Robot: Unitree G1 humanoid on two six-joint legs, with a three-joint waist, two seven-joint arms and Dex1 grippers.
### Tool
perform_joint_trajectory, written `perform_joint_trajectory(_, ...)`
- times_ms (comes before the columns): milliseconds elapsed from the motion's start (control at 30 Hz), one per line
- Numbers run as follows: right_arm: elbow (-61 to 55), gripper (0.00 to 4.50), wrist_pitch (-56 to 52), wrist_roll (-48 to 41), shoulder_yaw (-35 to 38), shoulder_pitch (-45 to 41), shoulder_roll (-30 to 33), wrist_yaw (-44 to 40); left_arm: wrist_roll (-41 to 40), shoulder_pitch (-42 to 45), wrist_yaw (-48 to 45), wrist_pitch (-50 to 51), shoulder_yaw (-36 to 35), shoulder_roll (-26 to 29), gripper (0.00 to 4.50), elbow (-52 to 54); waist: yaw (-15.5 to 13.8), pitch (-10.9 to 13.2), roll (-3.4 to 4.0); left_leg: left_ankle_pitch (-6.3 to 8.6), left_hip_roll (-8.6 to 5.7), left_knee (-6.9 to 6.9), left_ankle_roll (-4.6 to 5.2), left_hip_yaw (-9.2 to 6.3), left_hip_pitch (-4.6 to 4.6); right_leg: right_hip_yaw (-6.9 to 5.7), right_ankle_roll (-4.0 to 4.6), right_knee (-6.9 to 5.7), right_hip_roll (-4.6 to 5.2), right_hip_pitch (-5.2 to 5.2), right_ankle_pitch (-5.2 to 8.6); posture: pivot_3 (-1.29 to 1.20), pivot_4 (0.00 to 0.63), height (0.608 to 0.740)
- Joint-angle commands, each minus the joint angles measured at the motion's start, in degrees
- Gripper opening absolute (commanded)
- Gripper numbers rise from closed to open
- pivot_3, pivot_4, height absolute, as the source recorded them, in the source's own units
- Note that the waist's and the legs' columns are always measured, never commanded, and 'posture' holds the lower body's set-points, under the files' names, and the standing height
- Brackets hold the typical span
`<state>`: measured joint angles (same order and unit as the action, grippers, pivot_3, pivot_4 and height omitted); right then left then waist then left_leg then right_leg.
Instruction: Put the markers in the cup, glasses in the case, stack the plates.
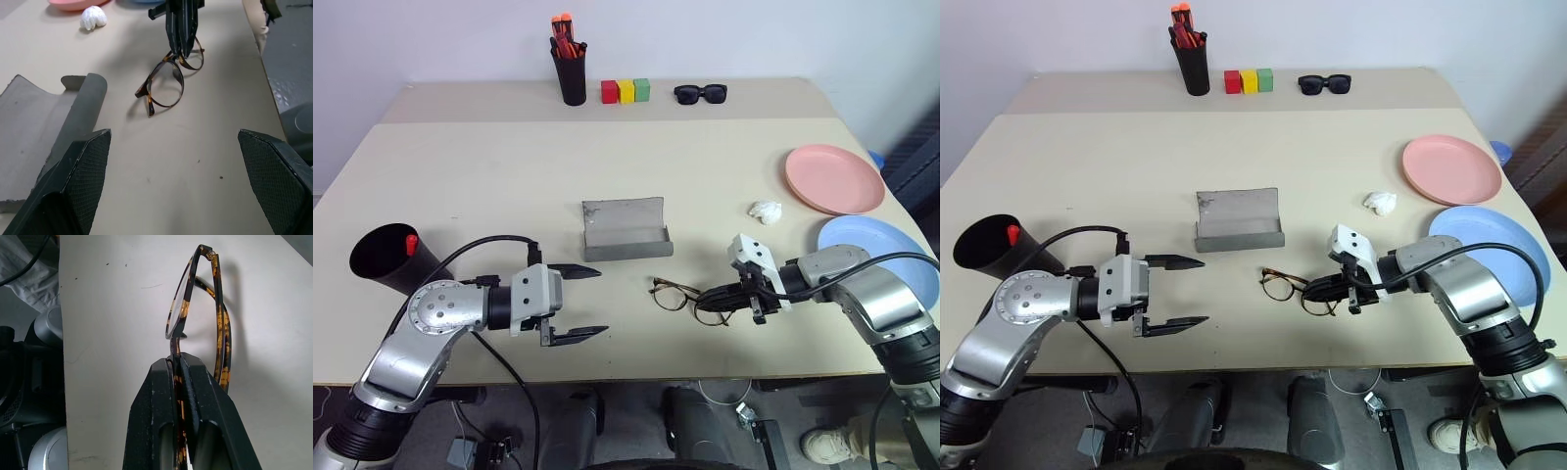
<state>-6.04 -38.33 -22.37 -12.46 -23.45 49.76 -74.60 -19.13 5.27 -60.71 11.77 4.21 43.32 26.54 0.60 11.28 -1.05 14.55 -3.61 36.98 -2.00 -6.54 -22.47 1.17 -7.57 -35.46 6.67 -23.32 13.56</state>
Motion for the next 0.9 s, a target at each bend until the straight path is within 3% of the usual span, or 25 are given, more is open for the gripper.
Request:
perform_joint_trajectory(33, -0.4, 0.07, 0.2, 0.6, 1.3, 0.5, 0.7, 1.1, 0.2, 0.5, 0.2, -1.1, 0.2, -0.2, 4.24, 0.3, 0.0, 0.0, 0.0, 0.0, 0.0, 0.0, 0.0, 0.0, 0.0, 0.0, 0.0, 0.0, 0.0, 0.0, 0.0, 0.0, 0.15, 0.74)
perform_joint_trajectory(233, 0.1, 0.07, 1.1, 0.5, 2.2, 0.1, 0.8, 1.5, 0.3, 0.8, 0.3, -1.1, 0.2, -0.2, 4.24, 0.0, 0.0, 0.0, 0.0, 0.0, 0.0, 0.0, 0.0, 0.0, 0.0, 0.0, 0.01, 0.01, 0.0, 0.0, -0.01, 0.0, 0.15, 0.74)
perform_joint_trajectory(633, 6.3, 0.07, 3.9, -0.8, 6.8, -3.5, 7.4, -4.2, 1.0, 0.7, 1.6, -0.8, 1.3, -1.5, 4.24, -0.1, 0.1, 0.0, 0.05, 0.0, 0.01, -0.03, 0.01, 0.04, -0.03, -0.01, 0.01, 0.07, 0.0, -0.01, -0.01, 0.0, 0.15, 0.74)
perform_joint_trajectory(900, 10.9, 0.07, 6.8, -2.2, 9.5, -10.1, 4.4, -5.8, 1.5, 1.0, 2.0, -0.9, 2.1, -2.4, 4.24, -0.4, 0.1, 0.1, 0.09, 0.01, 0.05, -0.04, 0.01, 0.15, -0.03, 0.0, 0.02, 0.08, -0.05, -0.03, -0.03, 0.0, 0.15, 0.74)
